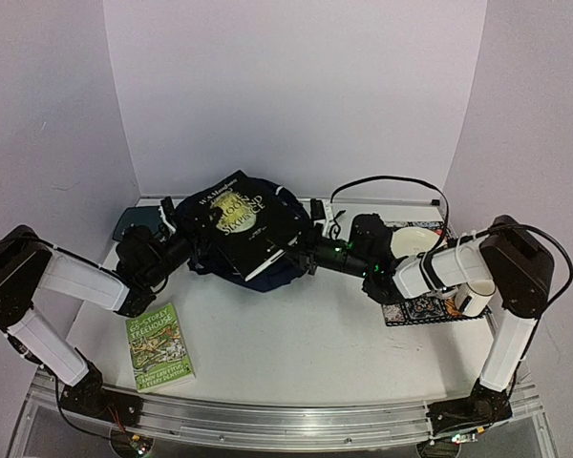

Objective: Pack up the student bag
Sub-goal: Pass from the left arm to the right, then pick up the largest pocket of the bag from the student bag, then place the book in the pocket on the back of the bag.

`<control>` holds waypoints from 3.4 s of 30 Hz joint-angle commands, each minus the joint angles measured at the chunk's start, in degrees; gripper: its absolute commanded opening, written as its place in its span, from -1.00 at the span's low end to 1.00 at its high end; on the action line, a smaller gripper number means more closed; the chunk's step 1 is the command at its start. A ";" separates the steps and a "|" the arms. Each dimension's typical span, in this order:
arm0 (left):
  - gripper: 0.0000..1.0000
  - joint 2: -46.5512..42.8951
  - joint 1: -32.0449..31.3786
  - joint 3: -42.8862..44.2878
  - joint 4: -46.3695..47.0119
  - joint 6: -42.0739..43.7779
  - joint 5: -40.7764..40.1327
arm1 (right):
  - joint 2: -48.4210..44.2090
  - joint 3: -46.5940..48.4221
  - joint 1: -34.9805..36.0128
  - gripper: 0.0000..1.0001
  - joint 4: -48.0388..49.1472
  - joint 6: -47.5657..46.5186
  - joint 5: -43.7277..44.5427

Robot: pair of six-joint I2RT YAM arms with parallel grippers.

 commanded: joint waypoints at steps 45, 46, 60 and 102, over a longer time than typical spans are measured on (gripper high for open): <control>0.08 26.12 -10.46 53.94 -88.72 81.38 -14.93 | -25.46 -20.98 -22.06 -1.00 1.88 0.22 1.26; 0.08 26.63 -10.77 54.25 -88.88 81.61 -14.93 | -25.53 -21.04 -22.08 -1.00 1.87 0.20 1.25; -0.83 27.47 -12.77 58.23 -89.61 82.36 -28.44 | -26.89 -22.37 -22.05 -1.00 0.52 0.60 0.72; -1.00 8.06 -30.99 56.09 -68.47 104.73 -51.38 | -1.43 -0.24 -7.02 -1.00 -4.39 6.36 6.36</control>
